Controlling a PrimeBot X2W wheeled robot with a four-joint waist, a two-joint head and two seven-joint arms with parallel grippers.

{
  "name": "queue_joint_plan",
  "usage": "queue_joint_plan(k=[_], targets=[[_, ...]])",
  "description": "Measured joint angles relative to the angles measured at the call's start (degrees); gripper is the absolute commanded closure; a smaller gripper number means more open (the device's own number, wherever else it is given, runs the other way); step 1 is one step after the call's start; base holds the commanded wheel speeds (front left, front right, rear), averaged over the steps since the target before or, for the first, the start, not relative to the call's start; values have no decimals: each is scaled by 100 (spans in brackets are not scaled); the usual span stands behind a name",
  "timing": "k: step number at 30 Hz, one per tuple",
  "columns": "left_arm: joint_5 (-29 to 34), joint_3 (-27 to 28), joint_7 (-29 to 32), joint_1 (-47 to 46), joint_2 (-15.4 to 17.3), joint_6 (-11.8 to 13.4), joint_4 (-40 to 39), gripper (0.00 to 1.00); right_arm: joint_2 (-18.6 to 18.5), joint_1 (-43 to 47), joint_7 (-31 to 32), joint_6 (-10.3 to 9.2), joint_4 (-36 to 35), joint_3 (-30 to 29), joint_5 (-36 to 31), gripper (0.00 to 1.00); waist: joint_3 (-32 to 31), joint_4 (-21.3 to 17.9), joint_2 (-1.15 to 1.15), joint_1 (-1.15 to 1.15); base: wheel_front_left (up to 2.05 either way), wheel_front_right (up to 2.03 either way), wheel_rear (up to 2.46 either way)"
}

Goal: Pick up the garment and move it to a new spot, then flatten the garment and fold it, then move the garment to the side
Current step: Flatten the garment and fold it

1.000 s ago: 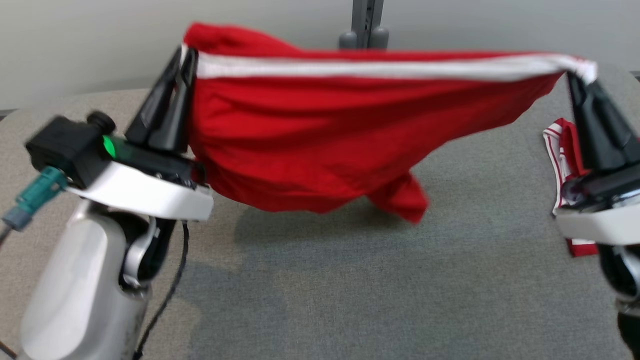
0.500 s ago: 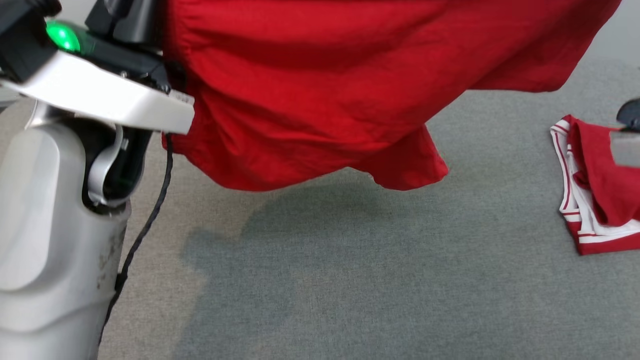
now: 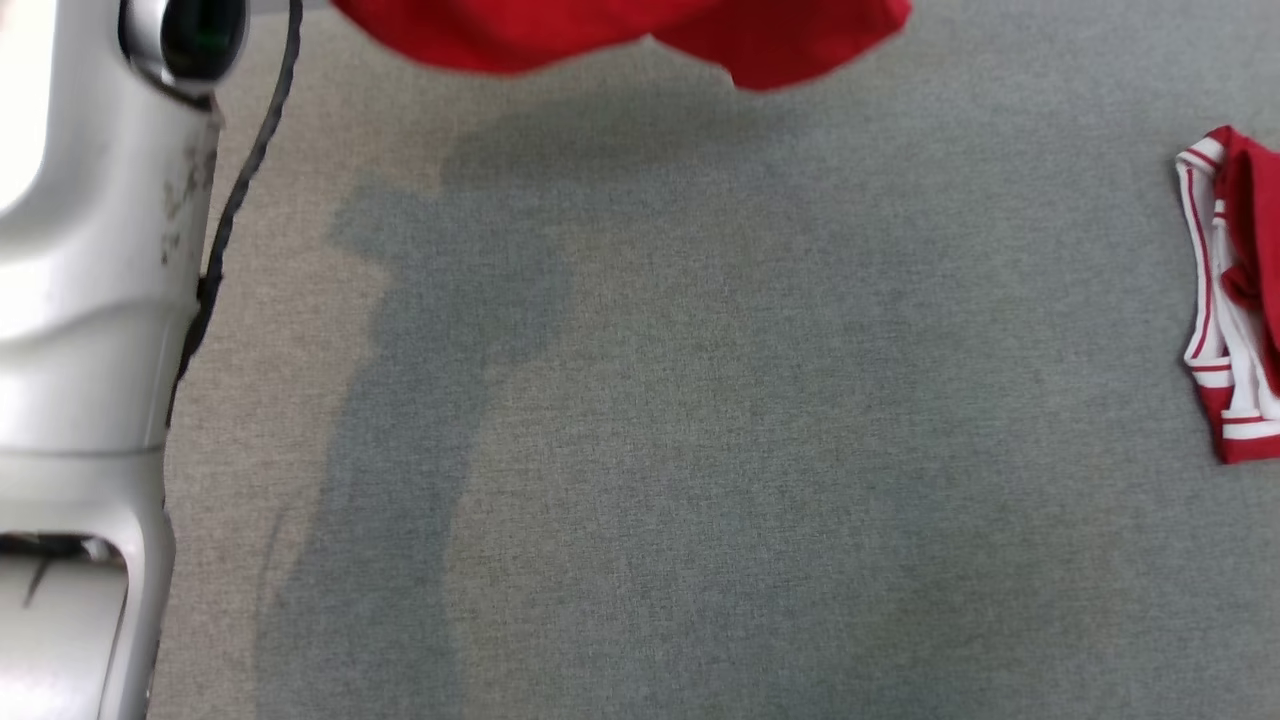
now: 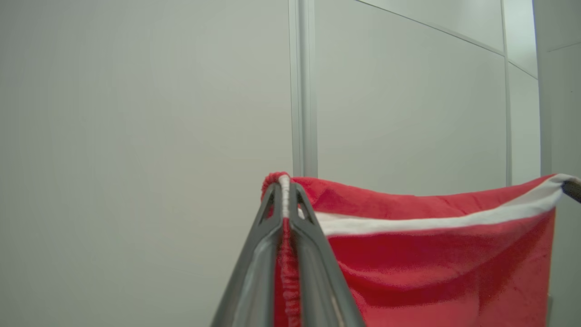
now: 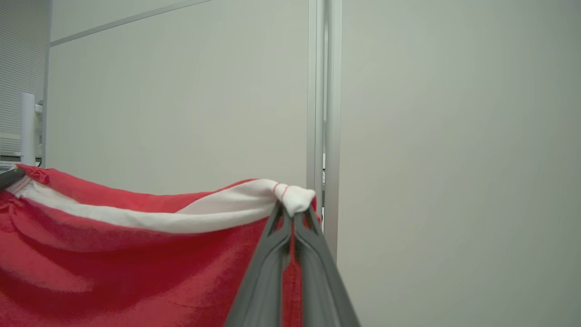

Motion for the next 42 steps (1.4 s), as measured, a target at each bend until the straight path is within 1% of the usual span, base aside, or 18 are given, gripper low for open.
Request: queue_joint_plan(k=[4, 6, 8, 10, 13, 15, 18, 20, 23, 27, 29, 34, 36, 39, 41, 42], targets=[[-87, -225, -181, -619, -157, -24, 1180, 100, 307, -649, -119, -1, 1171, 433, 252, 100, 248, 2, 0, 0, 0, 0, 0], [-177, -382, -268, -652, -259, -43, 1736, 100, 487, -756, -177, -1, 1704, 686, 388, 100, 339, 16, 0, 0, 0, 0, 0], [-356, -600, -343, -637, -352, -44, 2118, 100, 664, -747, -221, -1, 2141, 924, 566, 100, 404, 43, 0, 0, 0, 0, 0], [-517, -856, -398, -539, -415, -47, 2420, 100, 784, -683, -248, -1, 2520, 1131, 739, 100, 465, 72, 0, 0, 0, 0, 0], [-811, -1184, -430, -104, -471, -47, 2819, 100, 936, -309, -281, -1, 2994, 1511, 1006, 100, 545, 99, 0, 0, 0, 0, 0], [-1014, -1337, -447, 209, -508, -47, 3026, 100, 1043, -5, -287, -1, 3236, 1669, 1263, 100, 552, 113, 0, 0, 0, 0, 0], [-1284, -1464, -468, 527, -536, -47, 3257, 100, 1062, 281, -299, -1, 3412, 1834, 1588, 100, 554, 109, 0, 0, 0, 0, 0], [-1411, -1510, -468, 647, -563, -47, 3348, 100, 1028, 404, -303, -1, 3330, 1812, 1712, 100, 572, 114, 0, 0, 0, 0, 0], [-1434, -1451, -476, 827, -530, -47, 3308, 100, 913, 749, -308, -1, 2960, 1618, 1775, 100, 553, 125, 0, 0, 0, 0, 0], [-1213, -1104, -477, 1562, -502, -34, 2944, 100, 797, 1763, -311, -1, 2381, 1567, 1692, 100, 366, 129, 0, 0, 0, 0, 0], [-1123, -816, -477, 2079, -494, 34, 2597, 100, 742, 2262, -311, -1, 2062, 1534, 1635, 100, 244, 113, 0, 0, 0, 0, 0], [-677, -396, -476, 3489, -468, 56, 1621, 100, 649, 3519, -310, -1, 1263, 1255, 1507, 100, -87, 49, 0, 0, 0, 0, 0], [-489, -263, -477, 4020, -476, 82, 1176, 100, 648, 3966, -311, -1, 959, 1105, 1417, 100, -225, 26, 0, 0, 0, 0, 0], [-244, -125, -477, 4802, -456, 189, 535, 100, 657, 4642, -311, -1, 553, 899, 1247, 100, -444, -2, 0, 0, 0, 0, 0], [-144, -90, -477, 5250, -450, 197, 180, 100, 675, 5099, -310, -2, 276, 728, 1172, 100, -600, 1, 0, 0, 0, 0, 0], [-97, -73, -477, 5675, -417, 225, -149, 100, 687, 5531, -311, -1, -23, 546, 982, 100, -765, 10, 0, 0, 0, 0, 0]])
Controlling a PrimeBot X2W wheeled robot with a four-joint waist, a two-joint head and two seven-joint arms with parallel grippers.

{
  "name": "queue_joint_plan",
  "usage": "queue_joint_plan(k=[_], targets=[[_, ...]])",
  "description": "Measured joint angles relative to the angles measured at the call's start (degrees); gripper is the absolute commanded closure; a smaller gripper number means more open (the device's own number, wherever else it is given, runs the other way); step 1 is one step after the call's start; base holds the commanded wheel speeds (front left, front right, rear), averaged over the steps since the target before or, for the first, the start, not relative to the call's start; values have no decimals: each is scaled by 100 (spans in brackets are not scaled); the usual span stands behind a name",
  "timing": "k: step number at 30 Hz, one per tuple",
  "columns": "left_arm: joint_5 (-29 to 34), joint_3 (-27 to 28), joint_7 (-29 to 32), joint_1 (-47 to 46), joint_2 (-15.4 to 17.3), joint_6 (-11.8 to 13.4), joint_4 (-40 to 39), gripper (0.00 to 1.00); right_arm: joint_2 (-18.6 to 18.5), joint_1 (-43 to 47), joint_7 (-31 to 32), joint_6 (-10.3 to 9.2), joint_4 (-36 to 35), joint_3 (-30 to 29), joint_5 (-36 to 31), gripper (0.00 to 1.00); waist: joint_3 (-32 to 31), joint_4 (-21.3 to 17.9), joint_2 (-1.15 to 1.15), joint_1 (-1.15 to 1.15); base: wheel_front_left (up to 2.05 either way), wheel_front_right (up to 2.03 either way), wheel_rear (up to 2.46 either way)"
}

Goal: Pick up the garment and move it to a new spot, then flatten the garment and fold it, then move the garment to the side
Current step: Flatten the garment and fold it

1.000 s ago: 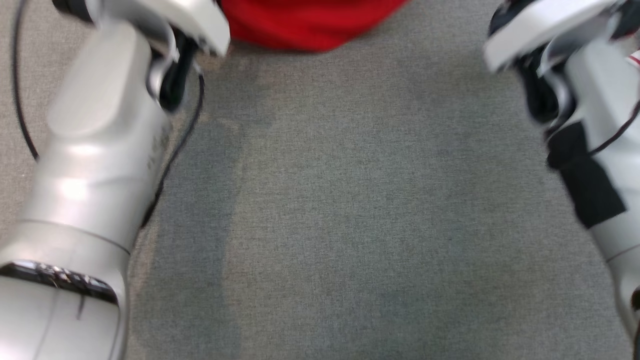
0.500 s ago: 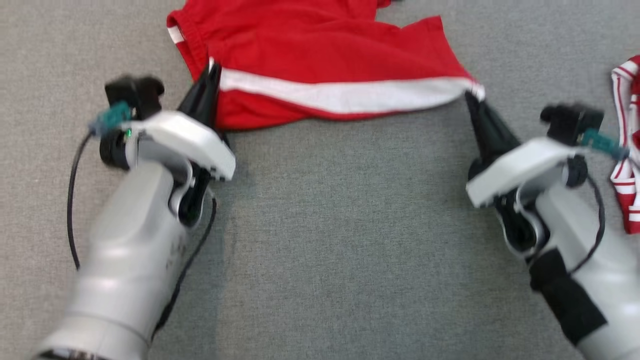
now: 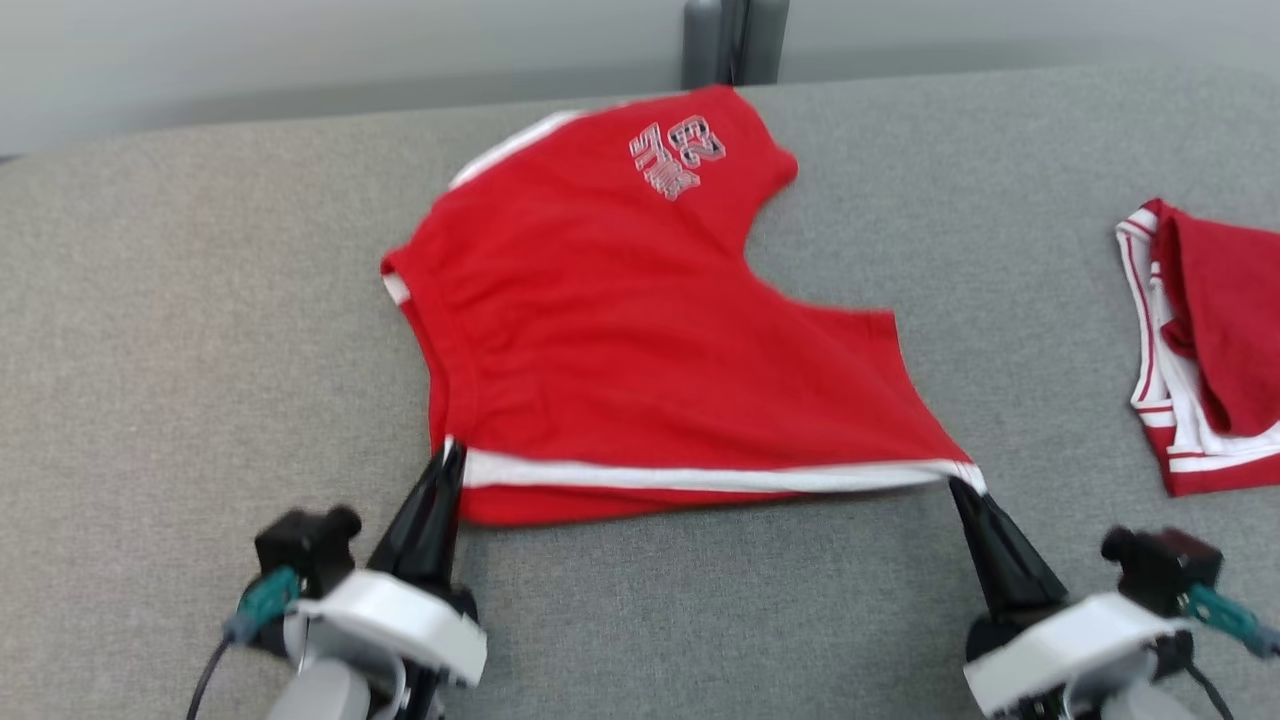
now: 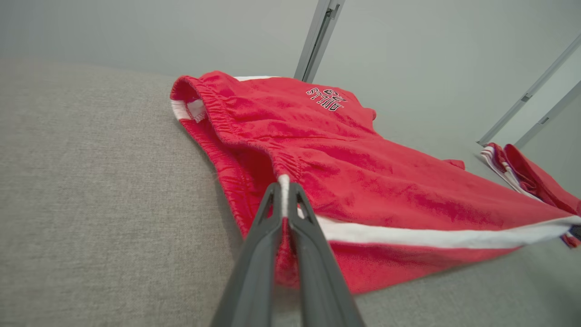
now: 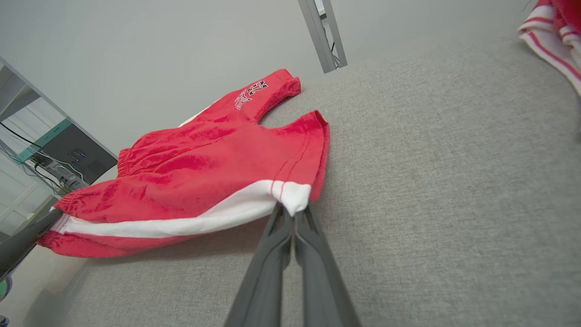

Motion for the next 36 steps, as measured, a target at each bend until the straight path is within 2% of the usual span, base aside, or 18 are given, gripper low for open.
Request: queue_joint_plan(k=[4, 10, 12, 14, 19, 27, 31, 36], targets=[[-3, 21, 53, 797, 109, 186, -622, 100, 55, 831, 0, 0, -570, -259, -250, 100, -326, 9, 0, 0, 0, 0, 0], [-89, 4, 592, 1699, 254, 515, -1719, 100, 85, 1841, 1, 0, -1141, -497, -559, 100, -736, 27, 0, 0, 0, 0, 0], [-169, 48, 811, 1994, 278, 708, -2033, 100, 96, 2132, 70, 0, -1287, -647, -662, 100, -833, 36, 0, 0, 0, 0, 0], [-213, 87, 953, 2253, 296, 858, -2334, 100, 133, 2360, 153, 1, -1455, -768, -750, 100, -901, 52, 0, 0, 0, 0, 0], [-214, 65, 1146, 2381, 315, 998, -2849, 100, 172, 2520, 356, 1, -1790, -1033, -909, 100, -918, 200, 0, 0, 0, 0, 0], [-339, 107, 1248, 1699, 224, 973, -3026, 100, -107, 1484, 332, 1, -1725, -1134, -1022, 100, -585, 400, 0, 0, 0, 0, 0], [-476, 174, 1324, 999, 177, 828, -2885, 100, -339, 358, 236, 1, -1340, -966, -977, 100, -204, 503, 0, 0, 0, 0, 0], [-647, 236, 1348, 148, 56, 712, -2471, 100, -609, -1235, 174, 1, -553, -465, -779, 100, 368, 625, 0, 0, 0, 0, 0]])
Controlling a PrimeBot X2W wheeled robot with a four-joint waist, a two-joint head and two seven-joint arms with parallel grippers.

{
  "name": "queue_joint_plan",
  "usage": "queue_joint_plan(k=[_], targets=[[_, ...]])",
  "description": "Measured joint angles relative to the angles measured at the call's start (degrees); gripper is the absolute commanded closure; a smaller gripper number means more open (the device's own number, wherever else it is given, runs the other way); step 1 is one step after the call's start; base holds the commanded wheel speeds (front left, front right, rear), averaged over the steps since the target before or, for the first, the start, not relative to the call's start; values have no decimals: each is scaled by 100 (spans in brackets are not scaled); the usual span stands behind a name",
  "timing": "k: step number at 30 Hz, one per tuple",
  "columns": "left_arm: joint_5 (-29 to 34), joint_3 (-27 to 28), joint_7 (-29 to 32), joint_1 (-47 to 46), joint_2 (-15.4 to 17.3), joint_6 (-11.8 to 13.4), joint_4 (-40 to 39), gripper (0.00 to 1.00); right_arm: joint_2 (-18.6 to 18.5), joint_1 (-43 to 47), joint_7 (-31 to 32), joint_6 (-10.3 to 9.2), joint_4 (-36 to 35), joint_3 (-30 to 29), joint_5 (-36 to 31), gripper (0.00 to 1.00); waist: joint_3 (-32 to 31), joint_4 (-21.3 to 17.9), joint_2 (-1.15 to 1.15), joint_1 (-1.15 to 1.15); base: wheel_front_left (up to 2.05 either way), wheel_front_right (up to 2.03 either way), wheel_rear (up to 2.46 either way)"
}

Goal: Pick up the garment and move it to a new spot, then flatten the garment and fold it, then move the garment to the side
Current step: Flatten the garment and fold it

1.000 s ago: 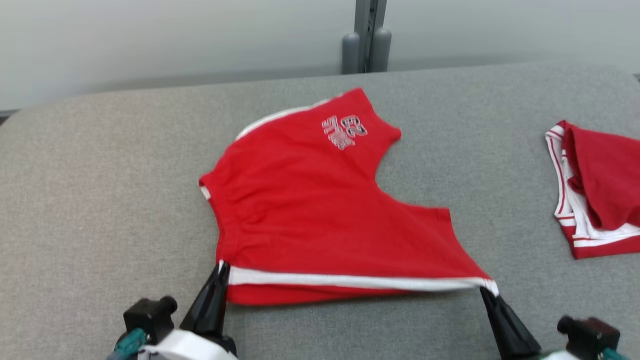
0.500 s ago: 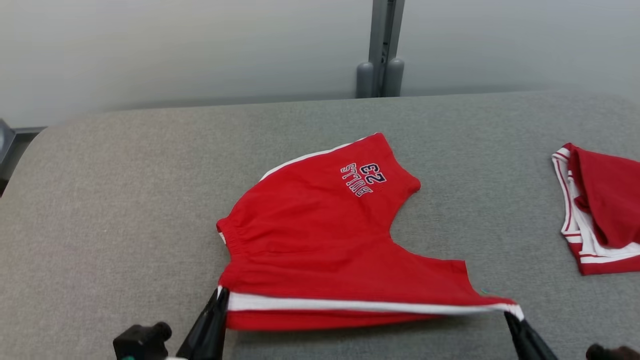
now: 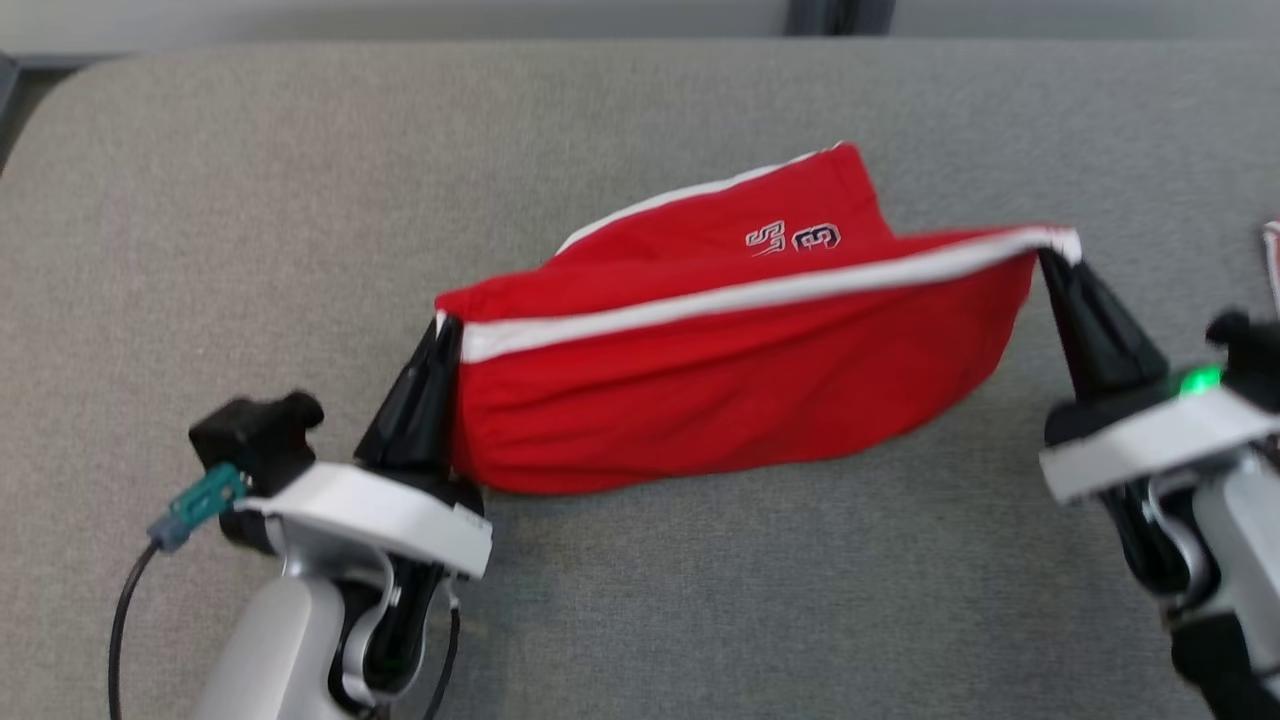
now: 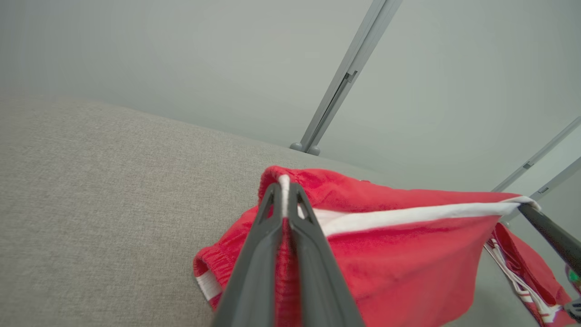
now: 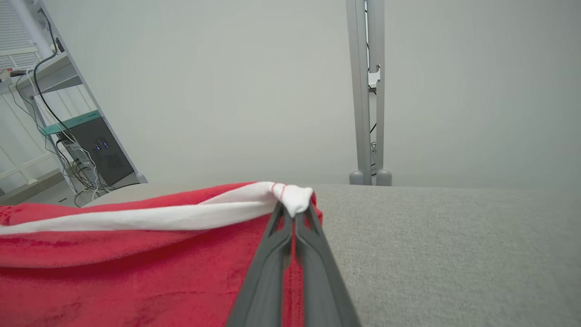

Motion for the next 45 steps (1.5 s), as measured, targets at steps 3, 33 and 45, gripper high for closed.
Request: queue_joint_plan(k=[3, 33, 45], targets=[[-85, -19, 4, -467, -75, -102, 296, 100, -116, -881, -38, -1, 545, 397, 201, 100, 330, 88, 0, 0, 0, 0, 0], [536, -156, -1339, -1101, -290, -27, 1422, 0, -326, -2325, -174, -1, 1371, 1182, 515, 0, 888, 464, 0, 0, 0, 0, 0], [1742, 802, -1348, 41, -376, 107, 170, 0, 442, 46, -174, -2, -602, -849, -987, 0, 350, 236, 0, 0, 0, 0, 0]])
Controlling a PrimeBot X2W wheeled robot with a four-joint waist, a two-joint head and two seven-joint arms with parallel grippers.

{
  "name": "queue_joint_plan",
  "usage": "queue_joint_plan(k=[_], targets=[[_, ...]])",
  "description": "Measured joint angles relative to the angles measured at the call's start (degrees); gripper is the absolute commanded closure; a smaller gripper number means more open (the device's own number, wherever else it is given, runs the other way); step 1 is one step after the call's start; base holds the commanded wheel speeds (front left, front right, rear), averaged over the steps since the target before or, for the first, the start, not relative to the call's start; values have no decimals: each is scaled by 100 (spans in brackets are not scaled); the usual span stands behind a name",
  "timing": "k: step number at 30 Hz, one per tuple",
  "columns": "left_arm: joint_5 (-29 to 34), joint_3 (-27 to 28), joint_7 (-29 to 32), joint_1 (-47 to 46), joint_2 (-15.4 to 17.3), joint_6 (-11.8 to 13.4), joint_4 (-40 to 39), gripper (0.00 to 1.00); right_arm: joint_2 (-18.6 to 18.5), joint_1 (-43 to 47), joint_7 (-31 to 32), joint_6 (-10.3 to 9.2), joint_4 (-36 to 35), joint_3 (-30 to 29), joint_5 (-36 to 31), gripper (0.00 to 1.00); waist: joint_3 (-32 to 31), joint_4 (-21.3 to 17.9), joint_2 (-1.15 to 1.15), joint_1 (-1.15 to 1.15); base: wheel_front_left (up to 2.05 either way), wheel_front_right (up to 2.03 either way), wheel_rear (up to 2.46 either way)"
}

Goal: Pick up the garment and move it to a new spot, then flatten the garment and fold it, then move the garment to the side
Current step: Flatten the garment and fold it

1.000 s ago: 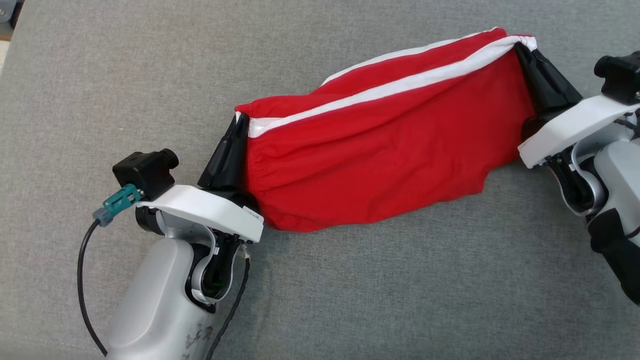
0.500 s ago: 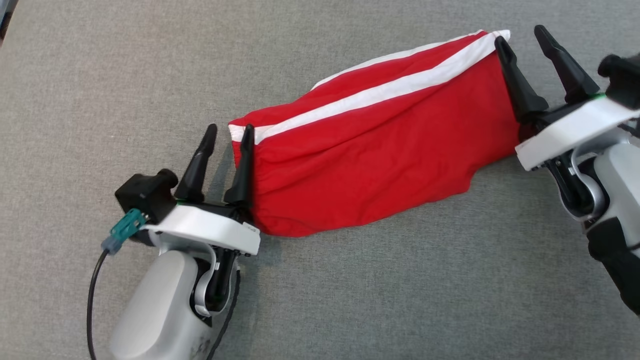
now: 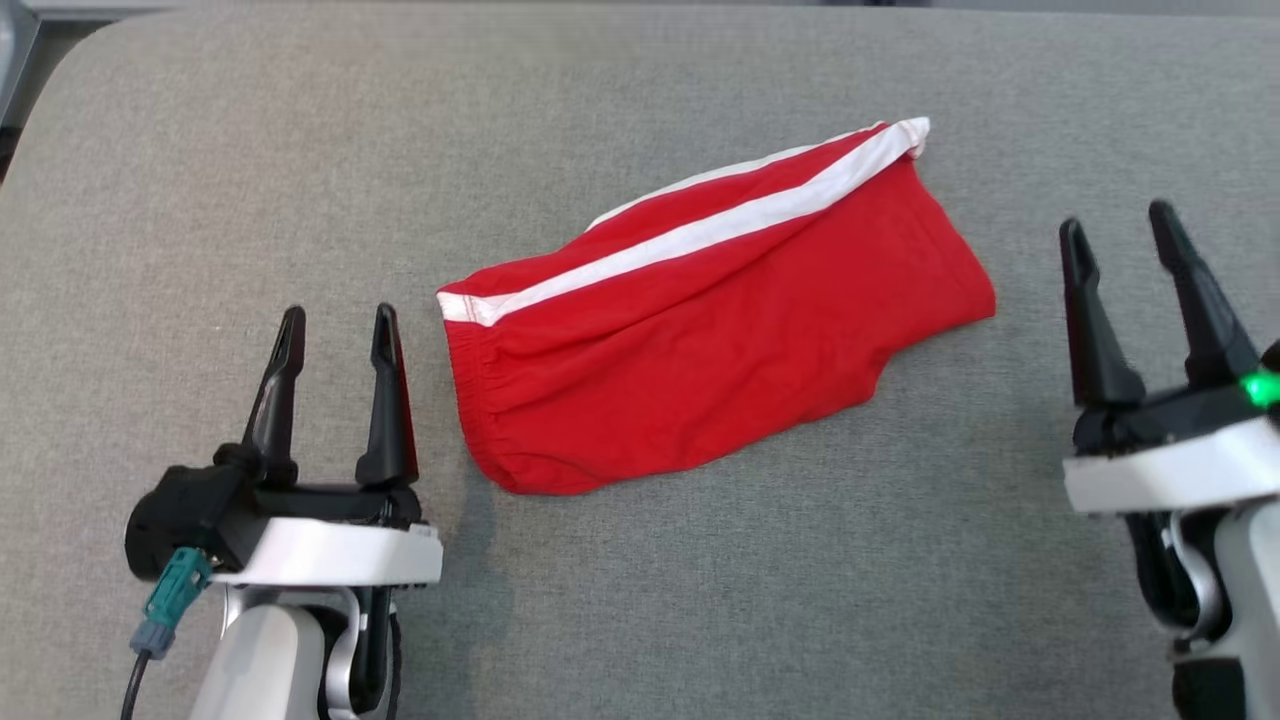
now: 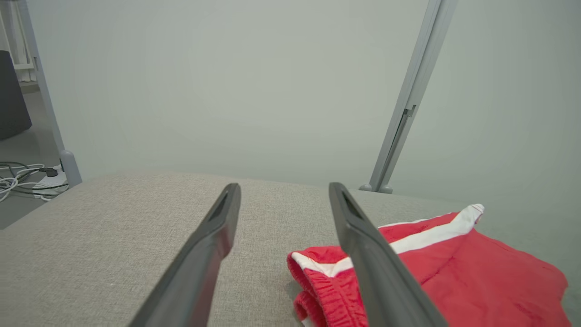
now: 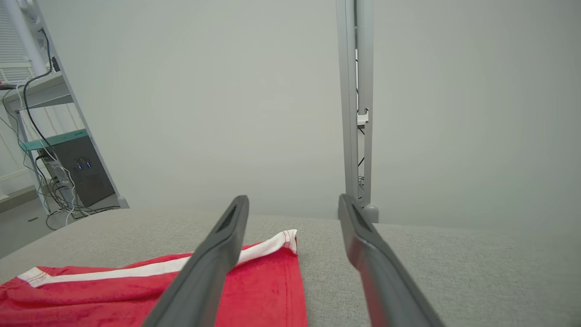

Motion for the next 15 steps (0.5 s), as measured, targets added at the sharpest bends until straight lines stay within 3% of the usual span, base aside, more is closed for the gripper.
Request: queue_joint_plan(k=[6, 15], targets=[[194, 154, 1, 283, 4, -19, 292, 0, 212, 545, 0, 0, -142, -107, -247, 0, -202, -157, 0, 0, 0, 0, 0], [325, 191, 0, 303, -1, -82, 432, 0, 314, 578, 0, 0, -41, -149, -434, 0, -210, -189, 0, 0, 0, 0, 0]])
